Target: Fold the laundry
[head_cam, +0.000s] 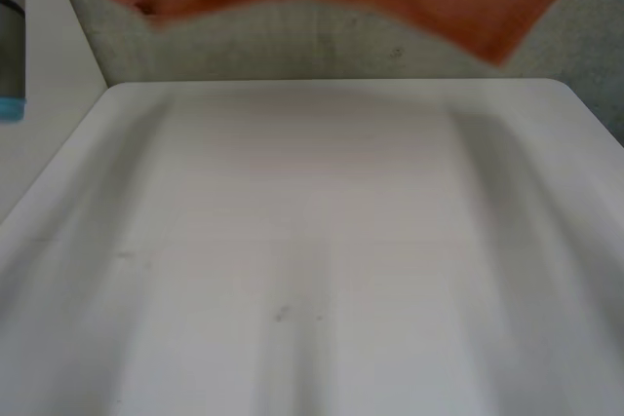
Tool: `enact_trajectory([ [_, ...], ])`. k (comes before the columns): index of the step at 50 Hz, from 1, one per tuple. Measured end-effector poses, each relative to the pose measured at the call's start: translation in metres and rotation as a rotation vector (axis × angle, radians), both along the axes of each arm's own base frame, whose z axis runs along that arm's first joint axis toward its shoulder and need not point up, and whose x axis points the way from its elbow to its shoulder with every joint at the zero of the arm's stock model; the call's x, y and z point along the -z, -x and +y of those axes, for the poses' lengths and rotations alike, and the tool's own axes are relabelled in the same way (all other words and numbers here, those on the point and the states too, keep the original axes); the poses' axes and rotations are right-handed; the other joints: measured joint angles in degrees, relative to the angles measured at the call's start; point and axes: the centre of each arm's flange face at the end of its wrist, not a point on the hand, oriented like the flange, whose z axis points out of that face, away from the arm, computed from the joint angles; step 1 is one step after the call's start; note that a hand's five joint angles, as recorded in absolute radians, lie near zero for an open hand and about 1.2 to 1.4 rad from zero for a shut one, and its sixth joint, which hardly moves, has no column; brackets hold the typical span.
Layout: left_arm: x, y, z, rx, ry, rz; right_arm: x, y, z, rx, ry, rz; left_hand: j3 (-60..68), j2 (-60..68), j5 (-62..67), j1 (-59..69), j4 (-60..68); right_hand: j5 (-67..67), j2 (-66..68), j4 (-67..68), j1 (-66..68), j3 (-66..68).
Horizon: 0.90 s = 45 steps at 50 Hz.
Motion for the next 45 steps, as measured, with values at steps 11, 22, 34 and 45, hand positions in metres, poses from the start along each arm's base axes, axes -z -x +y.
enact_trajectory([
  [11,0.145,0.003,-0.007,0.057,-0.475,-0.091,0.123,-0.006,-0.002,-0.079,-0.350,0.122,0.0,0.0,0.0,0.0,0.0,0.0,0.0,0.0,0.0,0.2],
  [22,0.262,0.002,0.012,0.058,-0.808,-0.156,0.259,-0.008,-0.007,-0.104,-0.779,0.219,0.0,0.0,0.0,0.0,0.0,0.0,0.0,0.0,0.0,0.2],
  [34,0.241,-0.016,0.061,0.004,-0.907,-0.245,0.252,0.010,0.039,-0.094,-1.075,0.337,0.0,0.0,0.0,0.0,0.0,0.0,0.0,0.0,0.0,0.2],
  [45,0.215,-0.053,0.145,-0.061,-1.210,-0.418,0.224,0.062,0.098,-0.062,-1.317,0.636,0.0,0.0,0.0,0.0,0.0,0.0,0.0,0.0,0.0,0.2],
])
